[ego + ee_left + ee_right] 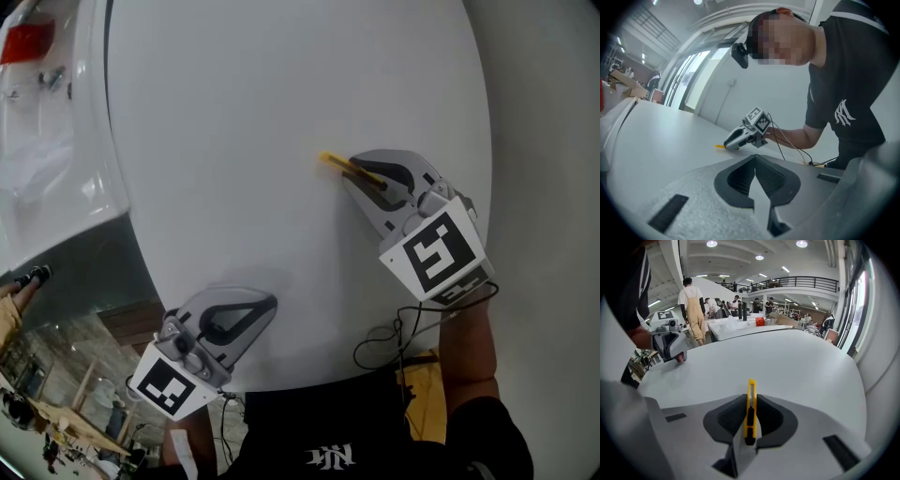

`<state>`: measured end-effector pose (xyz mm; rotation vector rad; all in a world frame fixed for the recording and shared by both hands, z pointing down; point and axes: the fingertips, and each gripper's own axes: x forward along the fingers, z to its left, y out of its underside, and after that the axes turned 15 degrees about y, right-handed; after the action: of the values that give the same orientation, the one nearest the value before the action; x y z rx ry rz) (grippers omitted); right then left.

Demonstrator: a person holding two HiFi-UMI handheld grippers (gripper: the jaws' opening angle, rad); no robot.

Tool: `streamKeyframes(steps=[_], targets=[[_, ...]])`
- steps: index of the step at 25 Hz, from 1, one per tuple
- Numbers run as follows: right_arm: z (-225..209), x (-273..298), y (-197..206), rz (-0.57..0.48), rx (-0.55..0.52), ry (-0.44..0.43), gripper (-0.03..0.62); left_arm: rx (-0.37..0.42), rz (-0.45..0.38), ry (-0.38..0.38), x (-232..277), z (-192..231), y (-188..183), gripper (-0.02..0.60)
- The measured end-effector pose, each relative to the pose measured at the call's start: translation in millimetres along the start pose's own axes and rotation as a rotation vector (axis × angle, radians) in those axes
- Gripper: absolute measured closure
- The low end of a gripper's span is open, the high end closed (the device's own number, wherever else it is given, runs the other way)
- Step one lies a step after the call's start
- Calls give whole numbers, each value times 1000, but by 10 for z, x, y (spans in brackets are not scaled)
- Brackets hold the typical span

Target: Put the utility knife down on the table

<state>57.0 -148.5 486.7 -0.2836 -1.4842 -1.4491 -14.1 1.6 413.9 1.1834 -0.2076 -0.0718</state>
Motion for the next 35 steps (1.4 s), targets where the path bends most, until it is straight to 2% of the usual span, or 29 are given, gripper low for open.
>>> streamKeyframes(steps=[12, 15, 19, 21, 24, 28, 32, 35], targets=[[33, 102, -13, 14, -16, 12, 540, 5, 6, -23, -91, 44, 24, 575], [57, 114, -22, 13, -10, 3, 508, 4, 7, -26, -106, 28, 38, 575], [-23, 60, -111, -16, -5, 22, 511, 22, 4, -34, -118, 17, -7, 575], [-97, -39, -235, -70, 15, 55, 536, 42, -13, -39, -149, 17, -34, 575], [-166, -318, -529, -204, 51, 108, 580, 65, -27, -56, -241, -28, -66, 575], [-139, -1041, -1027, -406, 53, 196, 589, 48, -15, -76, -386, -258, -252, 575], [228, -2116, -1578, -645, 104, 208, 589, 87, -56, -84, -493, -695, -748, 575], [639, -2961, -1721, -768, 210, 180, 589, 149, -83, -77, -544, -1211, -1065, 575]])
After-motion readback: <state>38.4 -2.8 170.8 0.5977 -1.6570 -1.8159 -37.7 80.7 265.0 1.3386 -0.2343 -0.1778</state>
